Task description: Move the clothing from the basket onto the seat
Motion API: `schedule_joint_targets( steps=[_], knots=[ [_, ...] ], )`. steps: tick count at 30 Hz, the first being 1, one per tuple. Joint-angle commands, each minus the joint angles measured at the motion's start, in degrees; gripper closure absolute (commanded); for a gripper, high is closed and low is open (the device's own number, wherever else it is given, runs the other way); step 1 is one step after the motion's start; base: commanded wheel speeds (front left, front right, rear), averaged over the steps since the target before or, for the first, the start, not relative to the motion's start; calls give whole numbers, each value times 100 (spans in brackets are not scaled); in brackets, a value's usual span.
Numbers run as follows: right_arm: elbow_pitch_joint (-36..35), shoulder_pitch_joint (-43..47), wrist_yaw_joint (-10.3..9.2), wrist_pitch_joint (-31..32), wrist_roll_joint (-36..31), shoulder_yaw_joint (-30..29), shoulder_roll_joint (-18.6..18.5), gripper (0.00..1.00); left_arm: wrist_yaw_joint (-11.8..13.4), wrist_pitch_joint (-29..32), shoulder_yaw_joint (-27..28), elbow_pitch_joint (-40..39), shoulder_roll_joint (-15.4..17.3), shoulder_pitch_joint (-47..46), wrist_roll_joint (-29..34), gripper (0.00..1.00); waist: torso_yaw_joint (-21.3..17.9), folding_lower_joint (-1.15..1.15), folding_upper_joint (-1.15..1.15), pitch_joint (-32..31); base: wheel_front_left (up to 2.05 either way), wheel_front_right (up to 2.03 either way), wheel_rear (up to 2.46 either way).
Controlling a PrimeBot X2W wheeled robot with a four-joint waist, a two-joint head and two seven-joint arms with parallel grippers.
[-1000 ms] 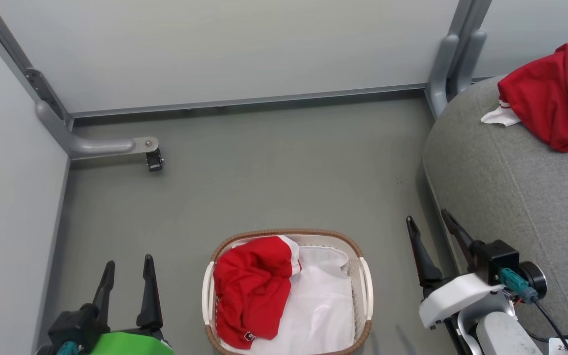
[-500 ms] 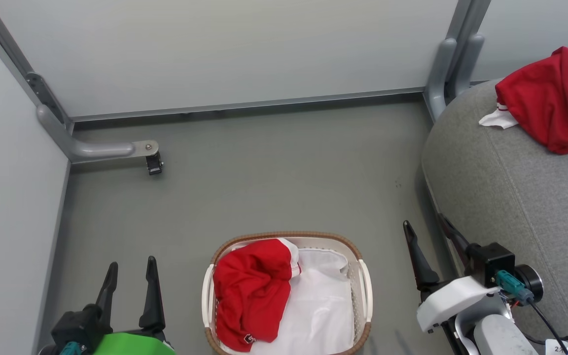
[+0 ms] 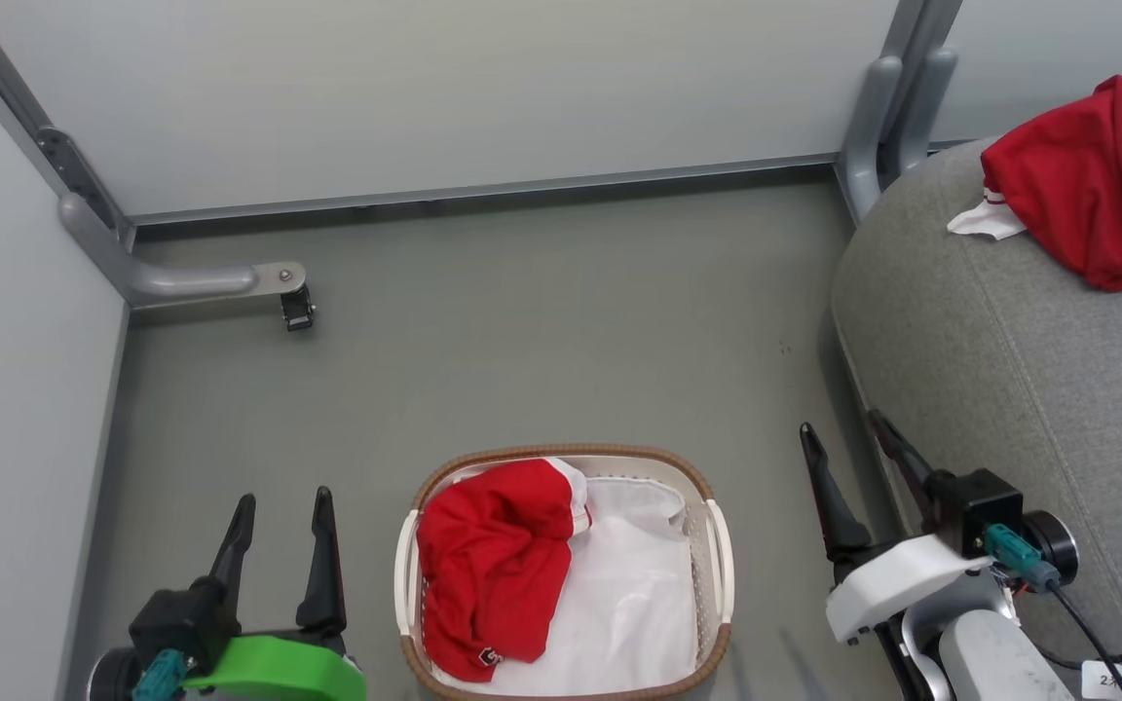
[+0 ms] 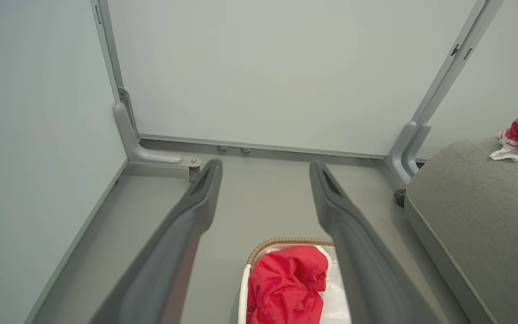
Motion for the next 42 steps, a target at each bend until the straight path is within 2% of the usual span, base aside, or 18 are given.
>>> schedule_joint_targets(
  steps=[1, 9, 17, 28, 35, 42],
  knots=[
    [-45, -103, -8, -28, -32, -33, -20, 0, -38, -3, -52, 0, 2, -180, 79, 0, -11, 0, 0, 103, 0, 0, 0],
    [-264, -458, -8, -28, -211, -191, -20, 0, -103, -3, -451, 324, 155, -1165, 428, 0, -87, 0, 0, 737, 0, 0, 0],
    [-551, -1082, -8, -28, -354, -216, -19, 0, -142, 66, -1325, 1302, 369, -2692, 655, 0, -347, 0, 0, 1945, 0, 0, 0],
    [-824, -1737, -8, -28, -180, -126, -17, 0, -140, 396, -2671, 3107, 683, -4154, 446, 0, -778, 0, 0, 3286, 0, 0, 0],
    [-955, -2002, -8, -28, -45, -65, -17, 0, -141, 666, -3344, 3937, 878, -4773, 243, 0, -982, 0, 0, 3807, 0, 0, 0],
    [-1039, -2167, -8, -28, 86, -1, -16, 0, -140, 764, -3797, 4440, 1066, -5273, 165, 0, -1114, 0, 0, 4176, 0, 0, 0]
  ],
)
